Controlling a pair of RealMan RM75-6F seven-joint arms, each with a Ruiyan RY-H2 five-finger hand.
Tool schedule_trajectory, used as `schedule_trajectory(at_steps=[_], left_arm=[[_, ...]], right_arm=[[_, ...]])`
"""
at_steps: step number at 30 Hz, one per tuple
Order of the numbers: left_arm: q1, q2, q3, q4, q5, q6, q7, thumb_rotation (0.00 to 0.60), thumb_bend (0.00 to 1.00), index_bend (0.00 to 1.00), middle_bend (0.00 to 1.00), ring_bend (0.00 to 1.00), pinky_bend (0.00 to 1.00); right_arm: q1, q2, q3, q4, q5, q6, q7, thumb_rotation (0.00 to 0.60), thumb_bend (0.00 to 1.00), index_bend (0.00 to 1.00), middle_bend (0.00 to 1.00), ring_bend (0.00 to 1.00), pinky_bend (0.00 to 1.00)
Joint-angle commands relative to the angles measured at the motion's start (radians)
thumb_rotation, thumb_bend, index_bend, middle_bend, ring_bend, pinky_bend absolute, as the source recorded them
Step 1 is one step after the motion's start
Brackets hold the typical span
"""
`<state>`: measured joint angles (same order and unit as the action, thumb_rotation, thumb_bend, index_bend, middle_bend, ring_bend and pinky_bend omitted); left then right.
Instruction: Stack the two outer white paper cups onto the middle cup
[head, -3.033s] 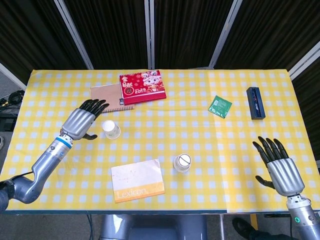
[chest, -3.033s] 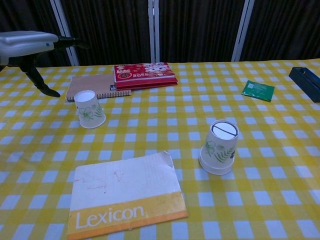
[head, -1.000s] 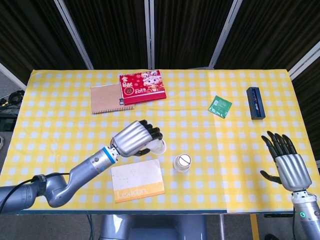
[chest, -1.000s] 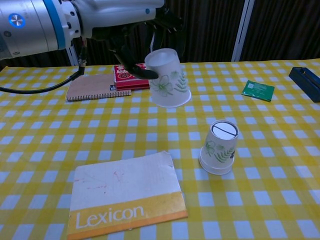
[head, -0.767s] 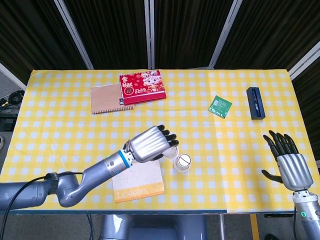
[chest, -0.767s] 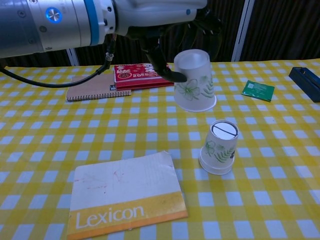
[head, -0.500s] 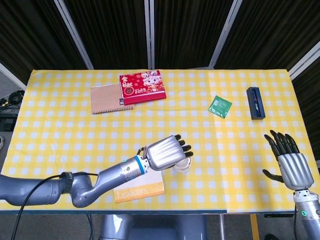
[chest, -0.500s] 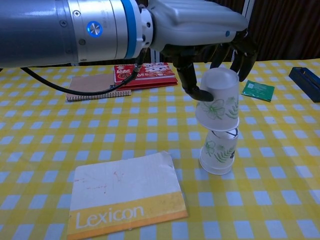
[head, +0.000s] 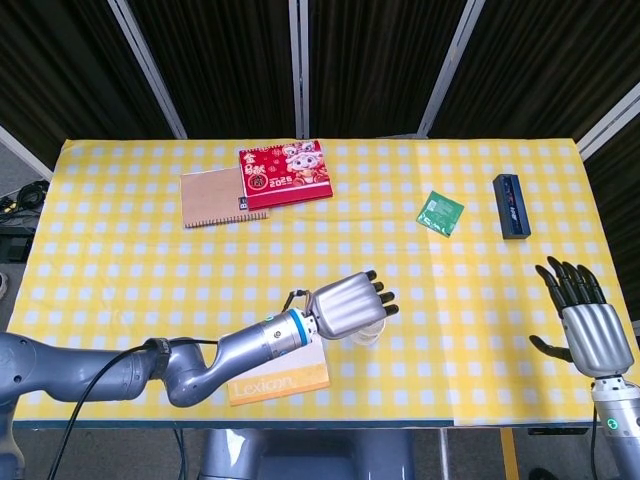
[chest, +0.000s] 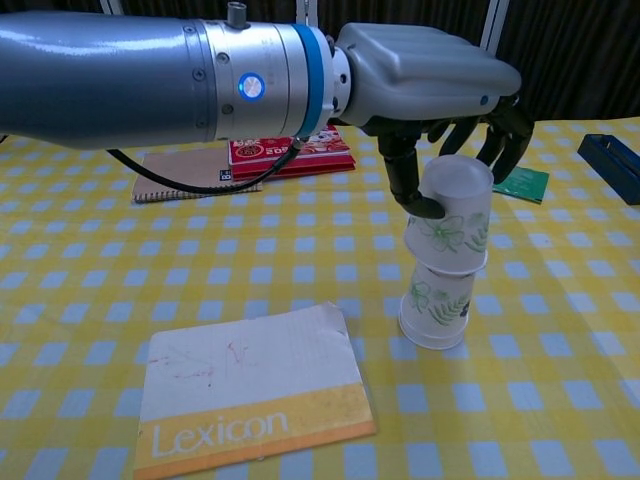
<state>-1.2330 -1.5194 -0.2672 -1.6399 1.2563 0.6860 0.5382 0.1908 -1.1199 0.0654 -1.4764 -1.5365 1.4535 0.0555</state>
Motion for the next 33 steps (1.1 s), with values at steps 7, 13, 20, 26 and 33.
schedule_trajectory(at_steps=[7,13,20,26,33], left_arm=[[-0.030,-0.027,0.017,0.027,-0.021,-0.007,0.018,0.600,0.31,0.37,0.36,0.43,0.37],[-0.043,-0.033,0.034,0.031,-0.065,-0.007,0.041,0.600,0.23,0.24,0.21,0.29,0.32],[-0.042,-0.006,0.029,-0.005,-0.117,0.031,0.039,0.600,0.00,0.00,0.00,0.00,0.02],[0.022,0.053,0.031,-0.007,-0.088,0.139,0.001,0.600,0.00,0.00,0.00,0.00,0.00],[0.150,0.143,0.065,0.023,-0.105,0.249,-0.088,0.600,0.00,0.00,0.00,0.00,0.00]], right_arm=[[-0.003,0.005,0.005,0.002,0.003,0.003,0.011,0.600,0.00,0.00,0.00,0.00,0.00],[-0.007,0.011,0.009,0.001,0.002,0.008,0.021,0.600,0.00,0.00,0.00,0.00,0.00],[-0.008,0.012,0.009,-0.002,-0.003,0.008,0.018,0.600,0.00,0.00,0.00,0.00,0.00],[-0.011,0.014,0.008,-0.007,-0.010,0.014,0.014,0.600,0.00,0.00,0.00,0.00,0.00],[-0.013,0.015,0.003,-0.017,-0.024,0.019,0.011,0.600,0.00,0.00,0.00,0.00,0.00]])
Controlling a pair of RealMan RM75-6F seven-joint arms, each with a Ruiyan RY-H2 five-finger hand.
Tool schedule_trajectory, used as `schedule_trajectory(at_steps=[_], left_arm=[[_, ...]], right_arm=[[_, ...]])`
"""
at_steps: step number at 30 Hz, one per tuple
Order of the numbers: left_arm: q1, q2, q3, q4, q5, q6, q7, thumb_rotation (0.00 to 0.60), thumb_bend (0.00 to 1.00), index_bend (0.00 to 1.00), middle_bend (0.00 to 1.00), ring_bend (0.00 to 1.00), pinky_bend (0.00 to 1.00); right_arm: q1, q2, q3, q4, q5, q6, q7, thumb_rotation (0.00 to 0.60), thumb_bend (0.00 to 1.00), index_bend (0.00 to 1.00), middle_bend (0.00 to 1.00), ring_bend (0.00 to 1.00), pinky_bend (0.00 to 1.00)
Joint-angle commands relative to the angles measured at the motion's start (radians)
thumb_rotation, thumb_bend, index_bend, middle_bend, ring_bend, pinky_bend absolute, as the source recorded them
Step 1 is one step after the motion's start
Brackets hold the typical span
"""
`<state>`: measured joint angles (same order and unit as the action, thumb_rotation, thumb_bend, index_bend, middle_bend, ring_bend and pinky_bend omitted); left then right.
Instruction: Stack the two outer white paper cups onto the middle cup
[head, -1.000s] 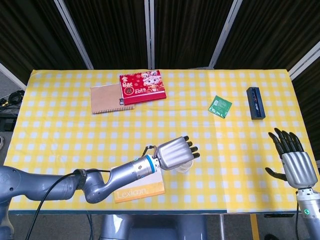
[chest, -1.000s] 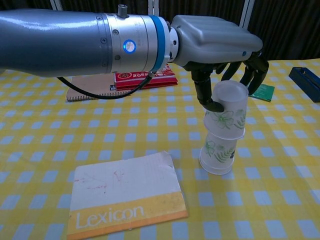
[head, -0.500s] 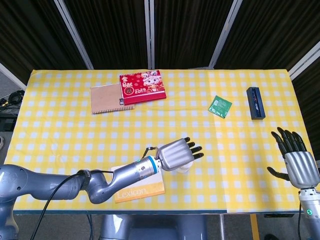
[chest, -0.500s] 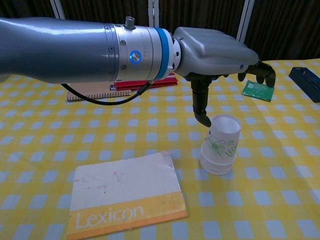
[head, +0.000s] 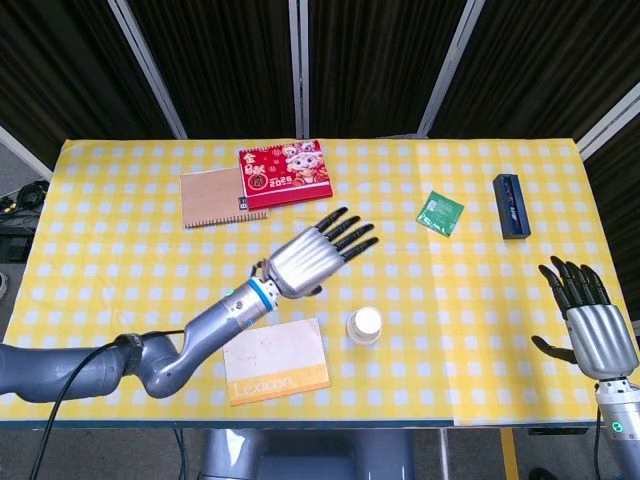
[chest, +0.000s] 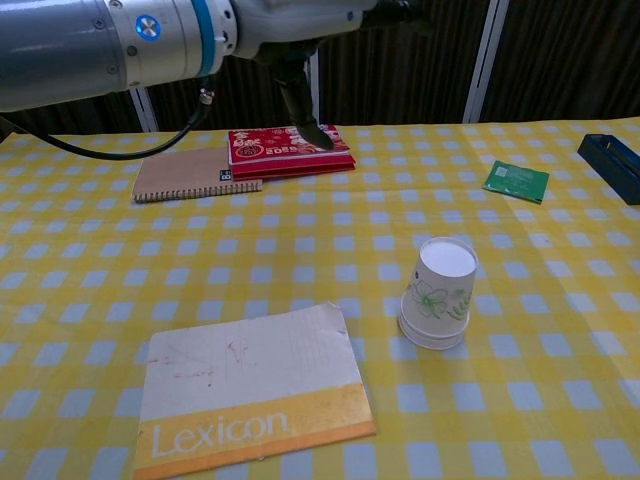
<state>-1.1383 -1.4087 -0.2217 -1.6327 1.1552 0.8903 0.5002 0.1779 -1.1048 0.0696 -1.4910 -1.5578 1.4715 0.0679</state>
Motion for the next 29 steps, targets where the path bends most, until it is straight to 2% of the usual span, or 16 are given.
schedule_trajectory(at_steps=[1,5,7,13,18,23,29], left_arm=[[0.082,0.047,0.027,0.021,-0.002,0.063,-0.076,0.600,0.00,0.00,0.00,0.00,0.00],[0.217,0.108,0.078,0.064,0.047,0.174,-0.206,0.600,0.00,0.00,0.00,0.00,0.00],[0.337,0.145,0.118,0.057,0.050,0.287,-0.274,0.600,0.00,0.00,0.00,0.00,0.00],[0.569,0.241,0.236,-0.048,0.071,0.482,-0.298,0.600,0.00,0.00,0.00,0.00,0.00],[0.752,0.274,0.326,-0.066,0.159,0.646,-0.367,0.600,0.00,0.00,0.00,0.00,0.00],[0.869,0.265,0.371,-0.027,0.233,0.744,-0.424,0.600,0.00,0.00,0.00,0.00,0.00],[0.920,0.277,0.376,-0.015,0.264,0.754,-0.480,0.600,0.00,0.00,0.00,0.00,0.00]], right_arm=[[0.000,0.000,-0.002,-0.003,-0.005,0.000,-0.002,0.600,0.00,0.00,0.00,0.00,0.00],[-0.001,0.000,-0.005,-0.011,-0.013,0.002,-0.011,0.600,0.00,0.00,0.00,0.00,0.00],[-0.002,0.000,-0.006,-0.018,-0.018,0.006,-0.021,0.600,0.00,0.00,0.00,0.00,0.00],[-0.006,0.003,-0.004,-0.037,-0.022,0.016,-0.042,0.600,0.00,0.00,0.00,0.00,0.00],[-0.009,0.011,-0.001,-0.056,-0.028,0.028,-0.057,0.600,0.00,0.00,0.00,0.00,0.00],[-0.014,0.023,-0.003,-0.074,-0.034,0.034,-0.065,0.600,0.00,0.00,0.00,0.00,0.00],[-0.023,0.036,-0.009,-0.080,-0.048,0.046,-0.101,0.600,0.00,0.00,0.00,0.00,0.00]])
